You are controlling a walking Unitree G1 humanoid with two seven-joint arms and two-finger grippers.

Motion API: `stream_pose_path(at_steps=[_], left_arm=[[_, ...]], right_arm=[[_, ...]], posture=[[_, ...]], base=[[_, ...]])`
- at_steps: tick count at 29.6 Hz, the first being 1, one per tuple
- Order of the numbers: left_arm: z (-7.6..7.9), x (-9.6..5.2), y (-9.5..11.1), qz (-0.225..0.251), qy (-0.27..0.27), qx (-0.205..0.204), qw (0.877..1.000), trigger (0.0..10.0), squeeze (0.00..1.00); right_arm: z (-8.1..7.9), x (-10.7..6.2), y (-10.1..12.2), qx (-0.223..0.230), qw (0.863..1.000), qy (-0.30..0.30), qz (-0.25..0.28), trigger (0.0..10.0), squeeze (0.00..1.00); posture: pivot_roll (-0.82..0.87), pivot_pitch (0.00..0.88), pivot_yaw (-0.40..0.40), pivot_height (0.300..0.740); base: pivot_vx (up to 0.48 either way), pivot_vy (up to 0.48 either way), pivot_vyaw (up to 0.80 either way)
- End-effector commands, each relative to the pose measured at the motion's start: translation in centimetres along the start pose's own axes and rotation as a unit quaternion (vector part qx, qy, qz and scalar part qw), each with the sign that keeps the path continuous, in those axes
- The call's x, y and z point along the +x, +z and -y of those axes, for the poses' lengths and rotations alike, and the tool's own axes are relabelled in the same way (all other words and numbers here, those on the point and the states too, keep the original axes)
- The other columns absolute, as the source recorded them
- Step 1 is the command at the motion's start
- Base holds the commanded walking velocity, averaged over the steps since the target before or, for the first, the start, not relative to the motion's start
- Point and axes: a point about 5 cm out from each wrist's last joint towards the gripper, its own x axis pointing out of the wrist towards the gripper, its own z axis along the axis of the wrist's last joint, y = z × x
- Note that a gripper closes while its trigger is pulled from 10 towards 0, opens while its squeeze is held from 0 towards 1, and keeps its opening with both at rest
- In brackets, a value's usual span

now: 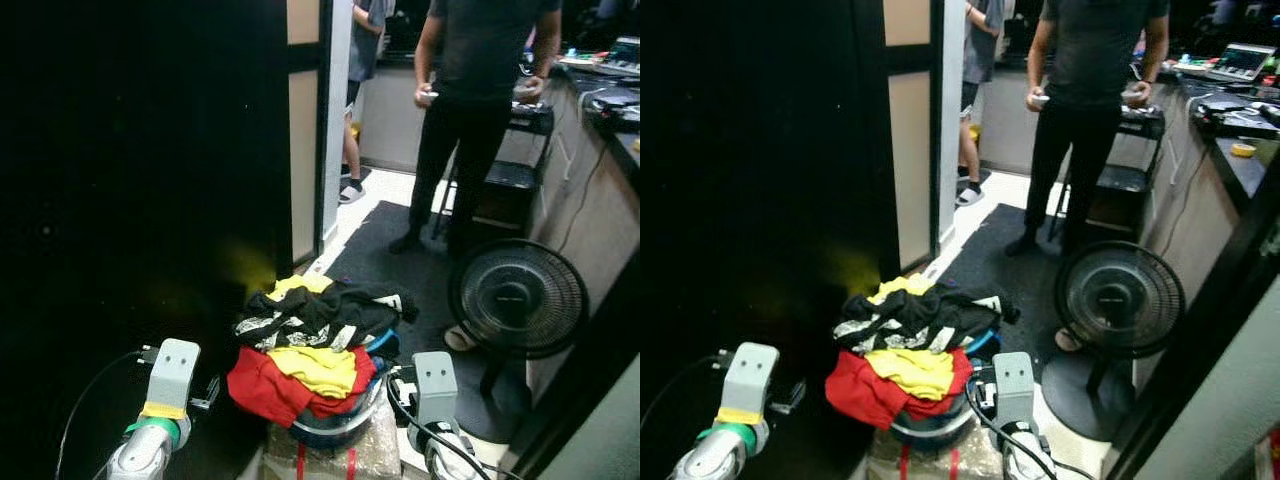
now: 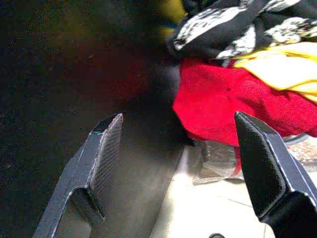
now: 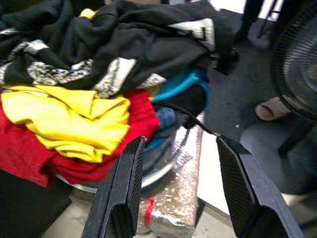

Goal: Clothes washing

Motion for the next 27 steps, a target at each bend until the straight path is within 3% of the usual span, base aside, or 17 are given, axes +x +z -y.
stream_pose_path(at_steps=[1,9,12,21,27], left_arm=[[0.0,0.1,-0.1,0.000,0.001,-0.004,1.000,10.0,0.00],[0.6,0.2,0.3,0.007,-0.016,-0.007,1.000,10.0,0.00],[2.1,0.0,0.0,0.006,-0.053,-0.007,0.999,10.0,0.00],[2.5,-0.1,0.2,0.020,-0.056,-0.006,0.998,10.0,0.00],[2.1,0.3,0.9,0.035,-0.043,0.002,0.998,10.0,0.00]], right_arm=[[0.0,-0.2,-0.4,0.001,1.000,-0.002,-0.002,10.0,0.00],[0.0,-0.1,0.0,0.006,1.000,-0.007,0.010,10.0,0.00],[0.0,-0.4,-0.9,-0.010,1.000,-0.007,-0.007,10.0,0.00],[-0.1,-0.6,-1.1,-0.008,1.000,-0.008,-0.008,10.0,0.00],[-0.3,-0.6,-1.1,-0.006,1.000,-0.008,-0.007,10.0,0.00]], posture=[[-0.02,0.015,0.056,0.740],[-0.02,0.024,0.058,0.740],[-0.03,0.027,0.066,0.740],[-0.03,0.030,0.072,0.740],[-0.03,0.030,0.072,0.740]], base=[[0.000,0.000,0.00],[0.000,0.000,0.00],[0.000,0.000,0.00],[0.000,0.000,0.00],[0.413,0.091,0.00]])
